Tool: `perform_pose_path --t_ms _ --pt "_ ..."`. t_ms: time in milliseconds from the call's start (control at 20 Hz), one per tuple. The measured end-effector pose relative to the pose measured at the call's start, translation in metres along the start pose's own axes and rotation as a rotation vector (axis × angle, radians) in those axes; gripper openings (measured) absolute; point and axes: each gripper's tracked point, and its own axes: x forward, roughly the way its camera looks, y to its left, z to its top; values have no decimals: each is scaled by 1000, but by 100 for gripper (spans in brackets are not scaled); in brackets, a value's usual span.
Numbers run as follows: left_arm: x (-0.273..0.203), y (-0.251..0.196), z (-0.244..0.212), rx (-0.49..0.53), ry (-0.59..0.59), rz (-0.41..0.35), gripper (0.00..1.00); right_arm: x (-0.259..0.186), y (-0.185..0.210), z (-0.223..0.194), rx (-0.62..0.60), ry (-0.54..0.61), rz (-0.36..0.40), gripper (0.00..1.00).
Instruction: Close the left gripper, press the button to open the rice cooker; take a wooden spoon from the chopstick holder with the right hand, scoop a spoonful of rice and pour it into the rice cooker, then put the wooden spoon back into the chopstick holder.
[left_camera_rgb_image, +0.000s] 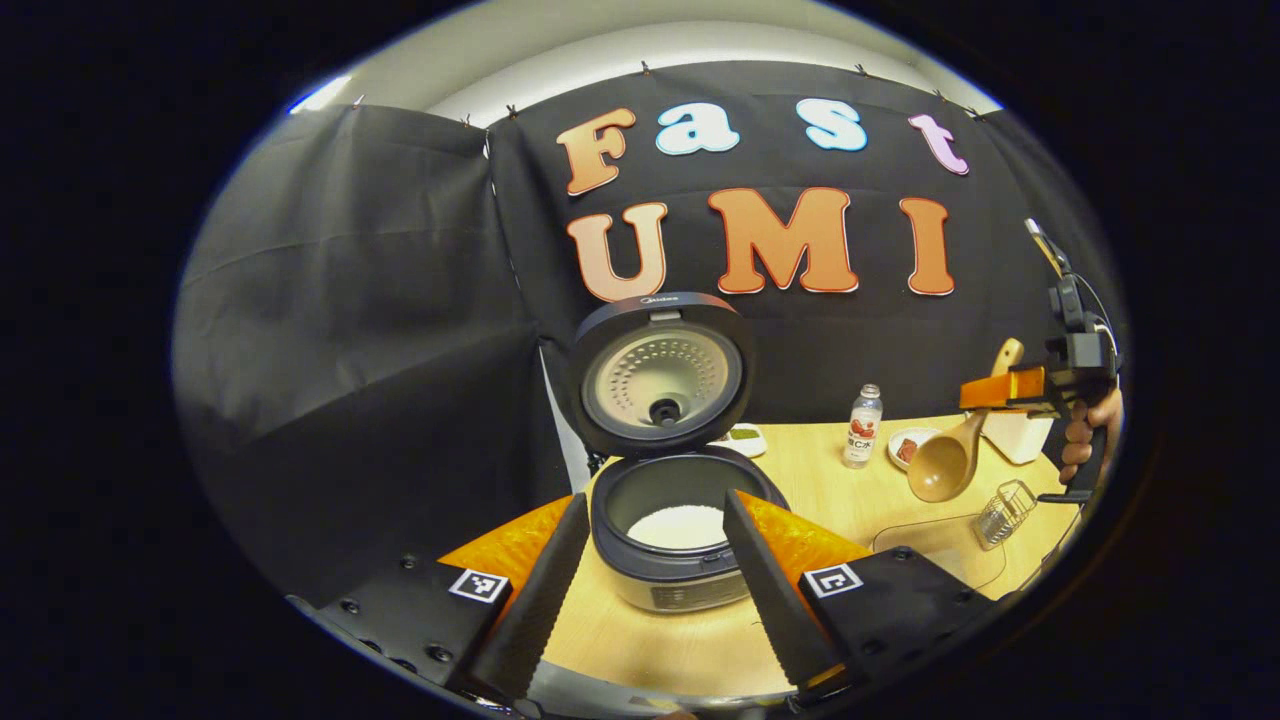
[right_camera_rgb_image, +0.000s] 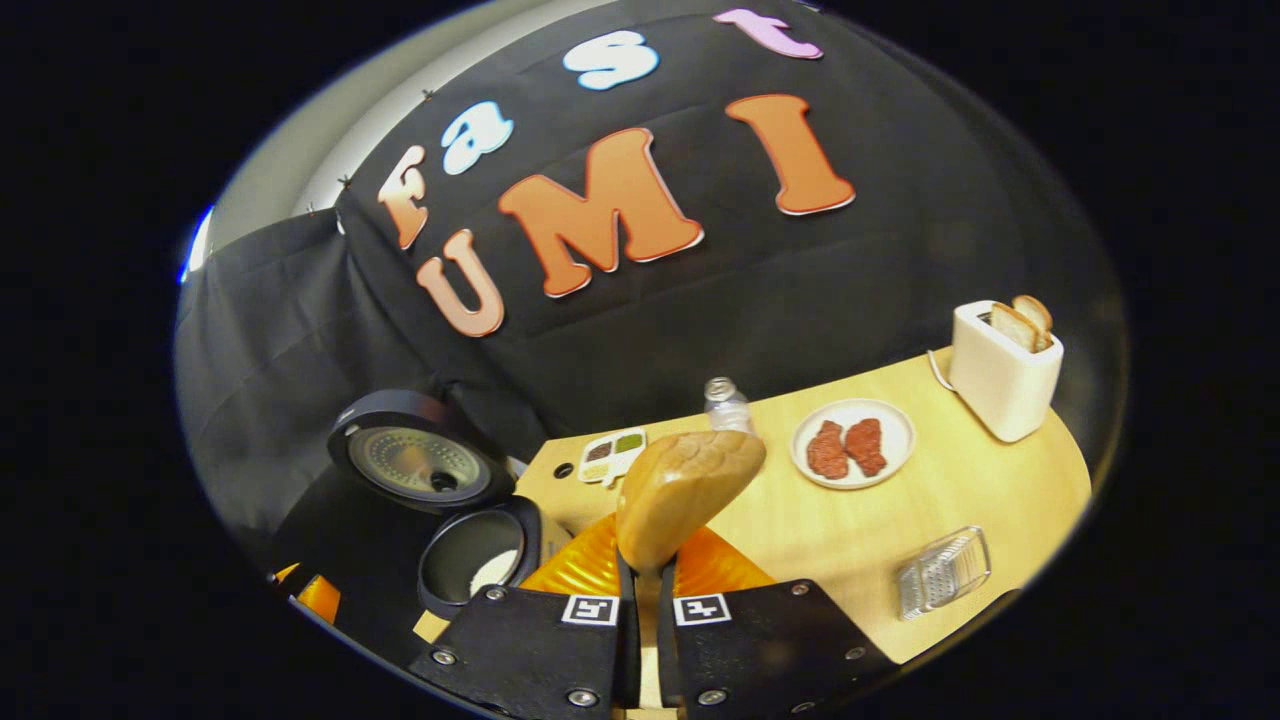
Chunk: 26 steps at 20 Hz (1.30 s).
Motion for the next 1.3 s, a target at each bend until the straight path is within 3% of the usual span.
perform_pose_path --t_ms 550,800,1300 --pt "8 -63 27 35 0 -82 92 -69 -181 21 109 -77 -293 6" --pt "8 -72 42 52 -20 -62 92 -58 -214 14 102 -64 -321 6" --pt "-1 -57 44 66 0 52 92 -16 -243 -38 104 70 -309 9"
